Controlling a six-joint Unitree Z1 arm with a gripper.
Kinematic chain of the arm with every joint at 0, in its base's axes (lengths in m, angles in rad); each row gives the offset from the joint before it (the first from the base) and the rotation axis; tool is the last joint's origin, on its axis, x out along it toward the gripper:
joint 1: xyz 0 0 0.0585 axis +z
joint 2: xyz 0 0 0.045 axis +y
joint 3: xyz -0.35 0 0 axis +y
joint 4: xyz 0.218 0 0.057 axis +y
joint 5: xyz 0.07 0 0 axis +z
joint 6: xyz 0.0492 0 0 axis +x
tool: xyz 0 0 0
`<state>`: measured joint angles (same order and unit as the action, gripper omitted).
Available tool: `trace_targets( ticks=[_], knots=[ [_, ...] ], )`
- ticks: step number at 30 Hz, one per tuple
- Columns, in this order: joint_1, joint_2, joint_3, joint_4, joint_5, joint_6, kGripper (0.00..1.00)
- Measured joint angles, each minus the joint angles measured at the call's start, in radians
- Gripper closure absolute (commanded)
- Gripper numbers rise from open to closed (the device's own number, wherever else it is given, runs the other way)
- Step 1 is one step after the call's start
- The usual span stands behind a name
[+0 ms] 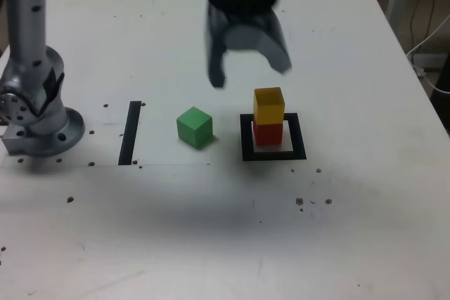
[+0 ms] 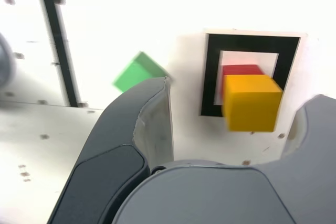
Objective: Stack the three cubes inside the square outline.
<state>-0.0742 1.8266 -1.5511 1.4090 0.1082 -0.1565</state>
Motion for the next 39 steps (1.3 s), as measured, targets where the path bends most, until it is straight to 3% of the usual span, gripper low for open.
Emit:
trace_targets(
  ticks=[5, 9, 15, 19, 25, 39],
  knots=[
    [0.072, -0.114, 0.085, 0.005, -0.054, 0.151, 0.01],
    [0.084, -0.19, 0.181, 0.004, -0.061, 0.288, 0.01],
    [0.079, -0.195, 0.32, -0.005, -0.006, 0.497, 0.0],
    [0.04, -0.203, 0.389, -0.094, 0.028, 0.637, 0.0],
    [0.014, -0.203, 0.453, -0.231, 0.028, 0.646, 0.0],
    [-0.026, -0.049, 0.47, -0.335, 0.05, 0.602, 0.02]
  ],
)
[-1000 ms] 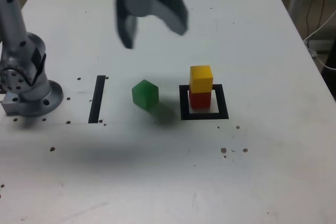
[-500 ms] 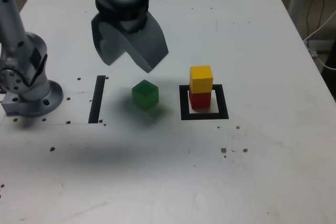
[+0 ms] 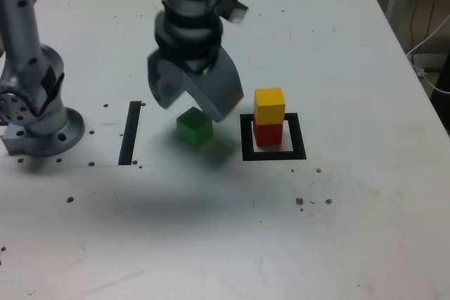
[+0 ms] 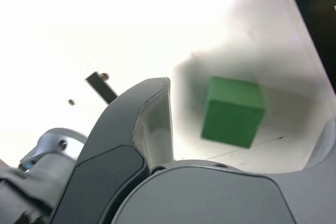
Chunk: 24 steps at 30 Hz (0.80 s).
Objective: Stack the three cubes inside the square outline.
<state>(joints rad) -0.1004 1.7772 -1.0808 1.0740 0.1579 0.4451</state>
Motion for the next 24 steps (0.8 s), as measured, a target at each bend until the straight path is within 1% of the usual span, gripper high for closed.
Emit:
trace_targets(
  ticks=[3, 8, 15, 19, 24],
  knots=[
    [-0.009, 0.024, 0.021, -0.02, 0.002, -0.01, 0.04],
    [-0.01, 0.039, 0.04, -0.027, 0.004, -0.015, 0.06],
    [-0.017, 0.039, 0.041, -0.03, 0.001, -0.015, 0.1],
    [-0.026, 0.027, 0.05, -0.033, -0.005, -0.015, 0.16],
    [-0.033, 0.027, 0.062, -0.014, -0.007, -0.015, 0.25]
  ],
)
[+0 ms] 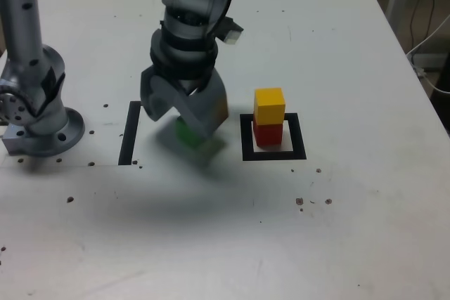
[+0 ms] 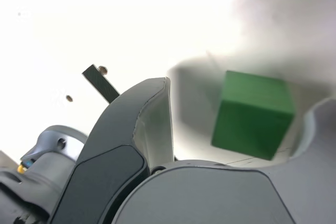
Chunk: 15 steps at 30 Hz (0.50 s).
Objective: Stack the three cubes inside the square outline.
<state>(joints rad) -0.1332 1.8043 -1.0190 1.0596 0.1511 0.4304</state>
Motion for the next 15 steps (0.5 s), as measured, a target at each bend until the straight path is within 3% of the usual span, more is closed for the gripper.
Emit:
trace_targets(
  ticks=[10, 15],
  knots=[
    [-0.009, -0.001, 0.007, -0.071, 0.002, 0.002, 0.38],
    [-0.009, -0.001, 0.008, -0.081, 0.002, -0.001, 0.56]
  ],
)
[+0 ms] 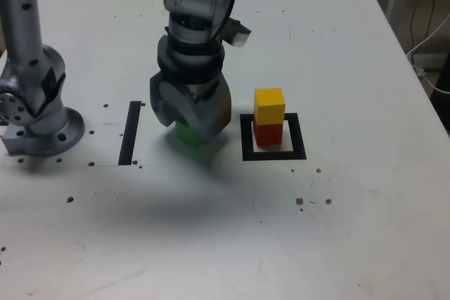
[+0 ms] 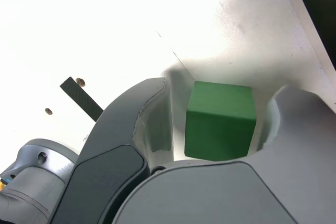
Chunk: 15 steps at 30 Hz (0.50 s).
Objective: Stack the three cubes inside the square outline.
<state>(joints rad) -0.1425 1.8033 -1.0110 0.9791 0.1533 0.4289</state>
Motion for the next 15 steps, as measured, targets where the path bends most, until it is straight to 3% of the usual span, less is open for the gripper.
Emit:
trace_targets(
  ticks=[12, 15],
  knots=[
    [0.0, -0.002, -0.022, 0.049, 0.004, -0.027, 0.95],
    [0.0, -0.008, -0.045, 0.062, 0.006, -0.018, 0.99]
  ],
)
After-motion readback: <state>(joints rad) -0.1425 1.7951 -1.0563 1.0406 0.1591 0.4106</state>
